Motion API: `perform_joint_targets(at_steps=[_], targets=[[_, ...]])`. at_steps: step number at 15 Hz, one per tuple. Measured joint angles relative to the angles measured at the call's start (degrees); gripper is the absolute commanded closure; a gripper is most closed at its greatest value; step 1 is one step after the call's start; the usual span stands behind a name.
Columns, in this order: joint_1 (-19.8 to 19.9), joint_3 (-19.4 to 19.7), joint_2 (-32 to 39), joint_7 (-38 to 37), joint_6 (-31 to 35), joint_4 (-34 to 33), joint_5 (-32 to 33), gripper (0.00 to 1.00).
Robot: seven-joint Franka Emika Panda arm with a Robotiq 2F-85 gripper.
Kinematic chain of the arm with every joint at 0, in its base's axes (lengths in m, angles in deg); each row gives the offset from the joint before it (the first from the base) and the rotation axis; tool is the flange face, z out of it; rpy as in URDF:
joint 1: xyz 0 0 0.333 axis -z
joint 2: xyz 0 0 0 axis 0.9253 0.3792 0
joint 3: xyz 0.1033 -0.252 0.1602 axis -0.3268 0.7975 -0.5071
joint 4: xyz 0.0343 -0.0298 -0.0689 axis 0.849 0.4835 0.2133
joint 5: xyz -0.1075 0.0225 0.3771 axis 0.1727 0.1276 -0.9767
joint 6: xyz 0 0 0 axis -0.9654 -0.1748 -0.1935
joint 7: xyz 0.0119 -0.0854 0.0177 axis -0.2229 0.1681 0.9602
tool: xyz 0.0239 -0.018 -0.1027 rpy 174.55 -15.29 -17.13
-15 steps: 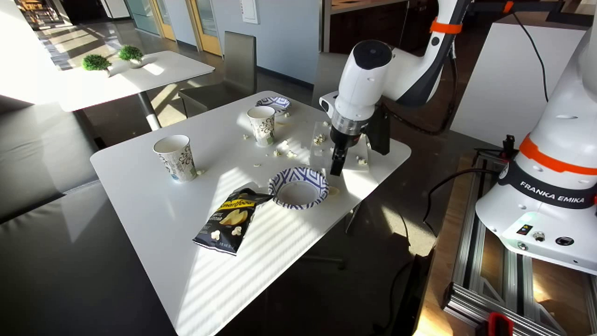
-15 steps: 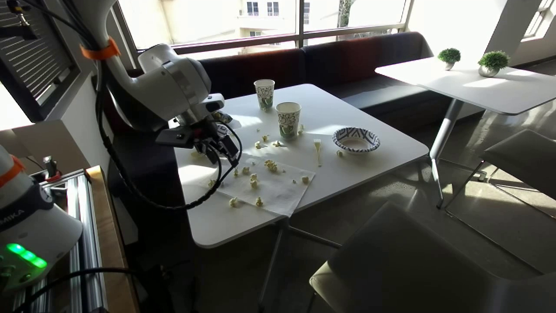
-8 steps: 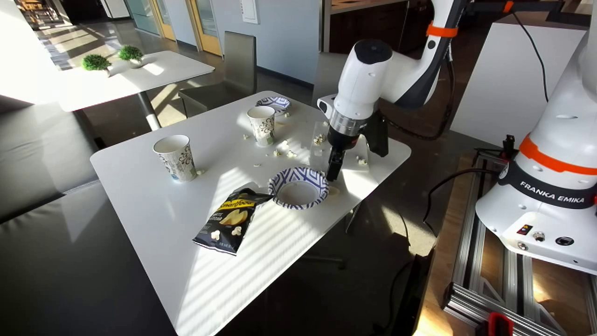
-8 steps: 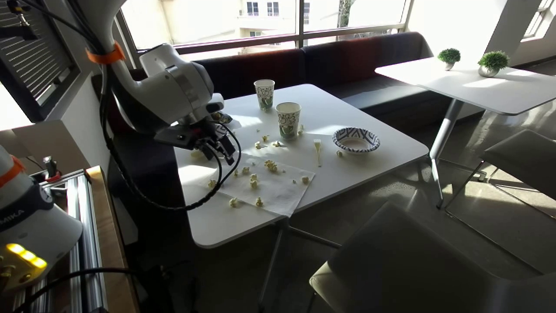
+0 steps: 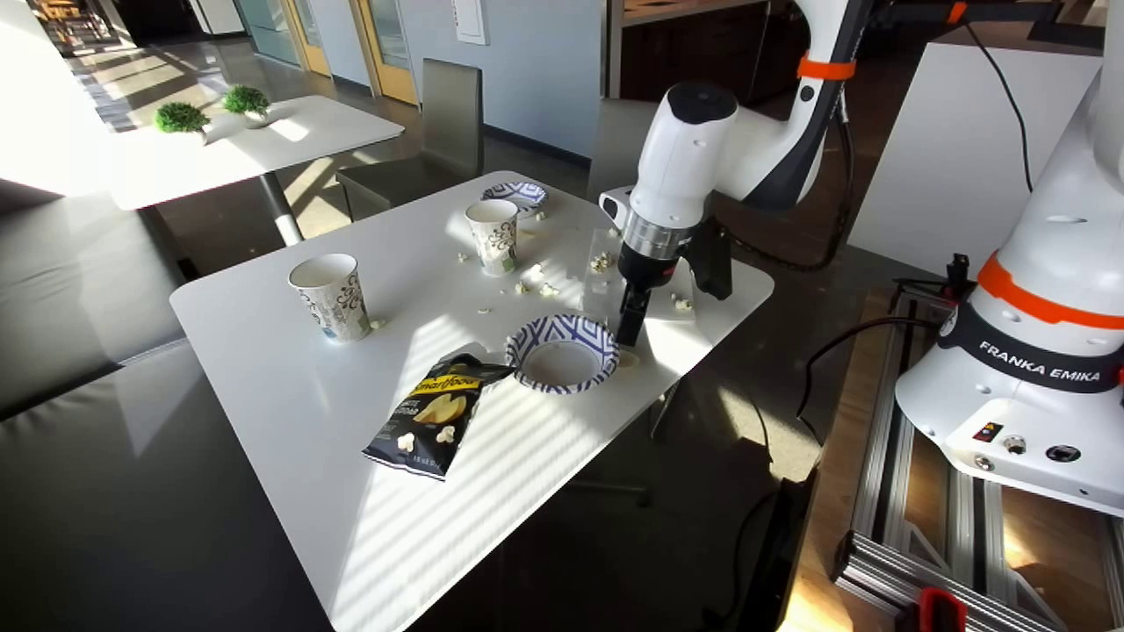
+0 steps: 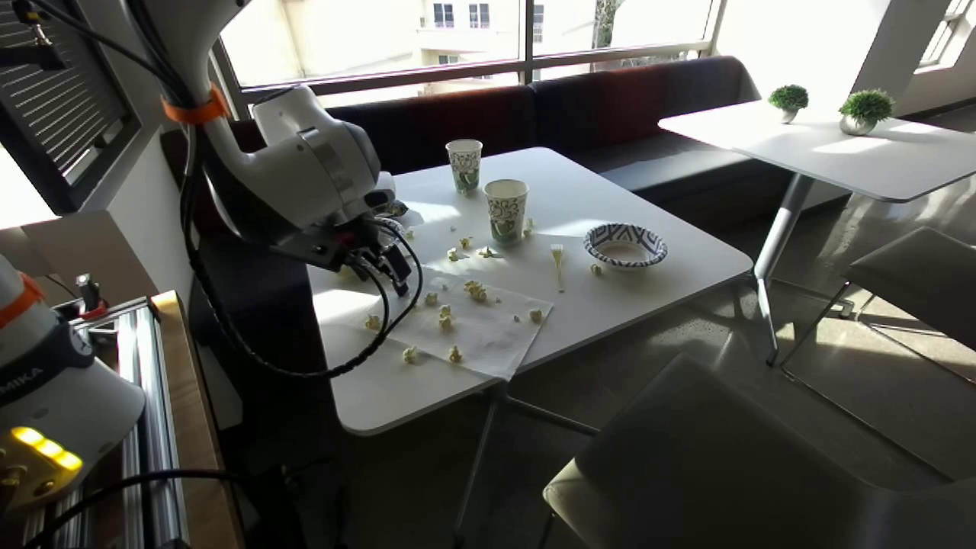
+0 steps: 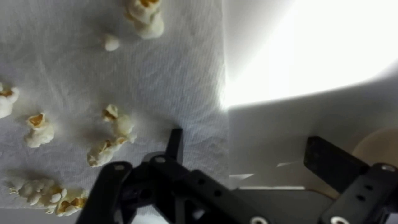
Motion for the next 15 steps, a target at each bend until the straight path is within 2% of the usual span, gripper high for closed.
perform_joint_targets(at_steps=[4, 5, 7, 9, 12, 13, 15], targets=[[0.0, 0.0, 0.0, 0.3, 0.0, 0.0, 0.0, 0.02], [0.0, 0.0, 0.0, 0.4, 0.0, 0.0, 0.0, 0.24], [0.0, 0.0, 0.1, 0.6, 0.2, 0.0, 0.0, 0.29], [0.1, 0.0, 0.1, 0.8, 0.8, 0.0, 0.0, 0.43], [0.1, 0.0, 0.4, 1.1, 1.8, 0.0, 0.0, 0.52], [0.1, 0.0, 0.6, 1.2, 2.0, 0.0, 0.0, 0.49], [0.1, 0.0, 0.9, 1.3, 2.3, -0.1, 0.0, 0.48]])
